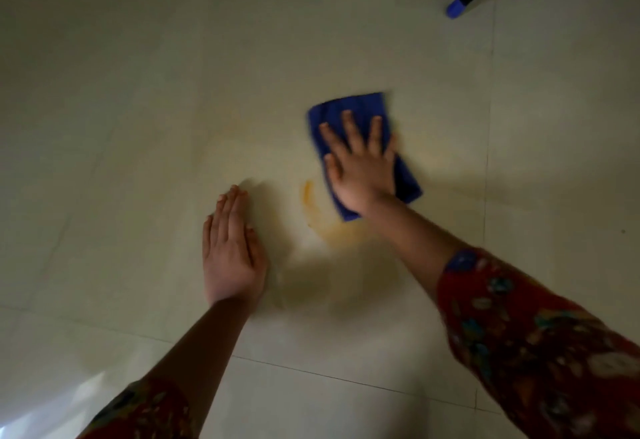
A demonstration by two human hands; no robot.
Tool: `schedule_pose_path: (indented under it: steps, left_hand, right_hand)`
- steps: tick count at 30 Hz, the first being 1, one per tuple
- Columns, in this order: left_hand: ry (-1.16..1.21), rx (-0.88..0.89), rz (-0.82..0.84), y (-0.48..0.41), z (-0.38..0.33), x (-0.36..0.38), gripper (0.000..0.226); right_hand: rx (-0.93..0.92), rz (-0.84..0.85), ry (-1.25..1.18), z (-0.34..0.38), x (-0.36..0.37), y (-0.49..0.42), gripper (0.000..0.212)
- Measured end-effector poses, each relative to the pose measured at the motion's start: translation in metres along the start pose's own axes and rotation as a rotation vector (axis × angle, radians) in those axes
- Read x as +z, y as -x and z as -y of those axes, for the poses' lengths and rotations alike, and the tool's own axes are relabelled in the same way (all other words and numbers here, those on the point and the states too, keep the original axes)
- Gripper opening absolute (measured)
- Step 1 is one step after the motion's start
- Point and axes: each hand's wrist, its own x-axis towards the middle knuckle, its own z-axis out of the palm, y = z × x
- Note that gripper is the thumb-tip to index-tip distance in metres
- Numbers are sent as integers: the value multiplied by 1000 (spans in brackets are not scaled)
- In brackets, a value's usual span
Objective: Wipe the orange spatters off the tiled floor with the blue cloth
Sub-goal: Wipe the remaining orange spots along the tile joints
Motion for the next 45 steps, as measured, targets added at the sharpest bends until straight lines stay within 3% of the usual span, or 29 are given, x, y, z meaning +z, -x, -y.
schedule_pose_path:
  steps: [3, 6, 8, 10, 13, 15, 17, 20, 22, 25, 28, 30, 34, 37, 39, 42, 45]
  left_hand:
    - [67, -24, -35, 1, 2, -2, 52]
    - [85, -34, -44, 1, 1, -3, 52]
    - [79, -25, -38, 1, 0, -3, 52]
    - [55, -20, -15, 2, -1, -2, 52]
    - [42, -13, 1, 1, -1, -2, 52]
    - [47, -16, 3, 1, 0, -2, 53]
    - [59, -18, -7, 2, 1, -3, 53]
    - [39, -23, -12, 2, -1, -4, 53]
    - [-23, -27, -4, 3, -2, -2, 54]
    - [-121, -67, 18, 3, -5, 0, 55]
    - [-166, -114, 14, 3, -4, 0, 57]
    - [-180, -128, 42, 0, -3, 1, 60]
    - [-188, -119, 32, -3, -4, 1, 58]
    - [-227, -99, -6, -22, -3, -5, 45]
    - [-272, -4, 21, -42, 4, -7, 47]
    - [-280, 137, 118, -54, 9, -2, 58]
    - [-240, 125, 136, -56, 10, 1, 60]
  right_hand:
    - [-376, 2, 20, 33, 10, 65, 54]
    - [-549, 52, 63, -26, 8, 126, 53]
    - [-424, 12, 142, -86, 1, 113, 54]
    - [-144, -17, 165, -121, -3, 77, 55]
    - [65, -47, 79, -80, -6, 29, 58]
    - [-107, -88, 57, -23, 3, 34, 57]
    - [-419, -39, 52, 19, 16, 85, 54]
    - [-628, 92, 1, -7, 12, 151, 54]
    - [-520, 41, 84, -62, 9, 138, 57]
    - [1, -22, 64, -136, -1, 86, 57]
    - [403, -44, 2, -121, -11, 30, 59]
    - [378, -30, 16, -72, -12, -3, 57]
    - [-49, 40, 16, 25, -7, -7, 54]
    - [-236, 42, -2, 4, -1, 16, 53]
    - [-60, -39, -19, -44, 5, 28, 56]
    - [405, -91, -44, -114, -3, 54, 58]
    - [583, -36, -57, -136, -13, 40, 54]
